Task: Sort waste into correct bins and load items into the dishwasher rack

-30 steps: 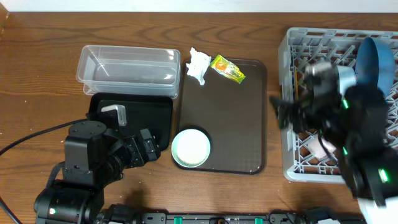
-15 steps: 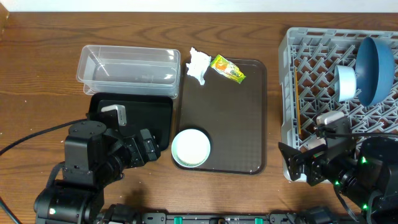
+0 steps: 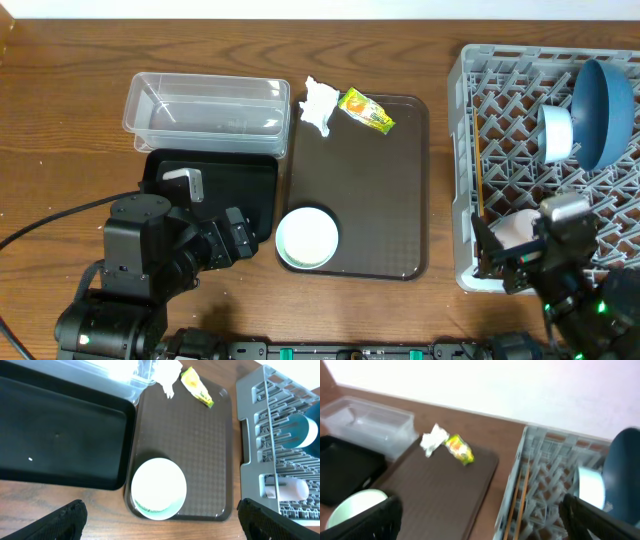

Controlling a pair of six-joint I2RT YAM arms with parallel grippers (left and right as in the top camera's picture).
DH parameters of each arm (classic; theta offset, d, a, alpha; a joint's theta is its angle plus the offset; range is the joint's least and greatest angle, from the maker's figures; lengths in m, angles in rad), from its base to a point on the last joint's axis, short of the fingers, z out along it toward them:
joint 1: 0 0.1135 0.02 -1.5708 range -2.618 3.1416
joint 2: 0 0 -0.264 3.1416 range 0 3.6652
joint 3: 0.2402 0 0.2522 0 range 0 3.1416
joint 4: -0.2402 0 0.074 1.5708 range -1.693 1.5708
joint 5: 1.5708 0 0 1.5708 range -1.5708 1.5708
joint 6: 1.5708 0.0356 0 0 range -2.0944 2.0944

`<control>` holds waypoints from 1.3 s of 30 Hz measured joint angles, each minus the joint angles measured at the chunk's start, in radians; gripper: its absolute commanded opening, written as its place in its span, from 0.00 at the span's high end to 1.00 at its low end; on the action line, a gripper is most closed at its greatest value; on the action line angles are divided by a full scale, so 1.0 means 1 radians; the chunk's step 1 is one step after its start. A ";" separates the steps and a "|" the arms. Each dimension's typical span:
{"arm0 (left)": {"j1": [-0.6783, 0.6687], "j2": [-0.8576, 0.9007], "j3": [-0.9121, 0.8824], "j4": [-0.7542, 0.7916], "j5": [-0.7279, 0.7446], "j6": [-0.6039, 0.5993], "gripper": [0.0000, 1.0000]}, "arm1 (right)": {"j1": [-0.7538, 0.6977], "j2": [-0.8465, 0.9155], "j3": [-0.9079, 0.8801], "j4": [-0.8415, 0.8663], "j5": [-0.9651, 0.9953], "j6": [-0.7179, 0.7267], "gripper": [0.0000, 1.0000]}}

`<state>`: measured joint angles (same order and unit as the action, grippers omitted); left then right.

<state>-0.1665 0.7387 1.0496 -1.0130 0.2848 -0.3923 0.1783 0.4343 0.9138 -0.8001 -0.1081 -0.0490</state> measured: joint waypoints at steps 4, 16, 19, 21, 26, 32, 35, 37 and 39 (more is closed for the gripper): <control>0.000 0.000 0.000 -0.002 0.000 0.000 0.02 | -0.017 -0.150 -0.195 0.091 0.000 -0.006 0.01; 0.000 0.000 0.000 -0.001 0.000 0.000 0.02 | -0.038 -0.417 -0.715 0.459 -0.001 -0.001 0.01; 0.000 0.000 0.000 0.000 0.000 0.000 0.02 | -0.038 -0.419 -0.814 0.595 -0.003 0.017 0.01; 0.000 0.000 0.000 0.000 0.000 0.000 0.02 | -0.038 -0.420 -0.869 0.685 -0.004 0.029 0.01; 0.000 0.000 0.000 -0.001 0.000 0.000 0.02 | -0.038 -0.422 -0.904 0.742 -0.004 0.042 0.01; 0.000 0.000 0.000 -0.001 0.000 0.000 0.02 | -0.038 -0.422 -0.904 0.738 -0.004 0.045 0.01; 0.000 0.000 0.000 -0.001 0.000 0.000 0.02 | -0.038 -0.422 -0.904 0.738 -0.004 0.045 0.01; 0.000 0.000 0.000 -0.001 0.000 0.000 0.02 | -0.038 -0.422 -0.904 0.738 -0.004 0.045 0.01; 0.000 0.000 0.000 -0.001 0.000 0.000 0.02 | -0.038 -0.422 -0.904 0.738 -0.004 0.045 0.01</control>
<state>-0.1665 0.7387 1.0500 -1.0138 0.2844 -0.3927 0.1402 0.0124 0.0093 -0.0624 -0.1120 -0.0040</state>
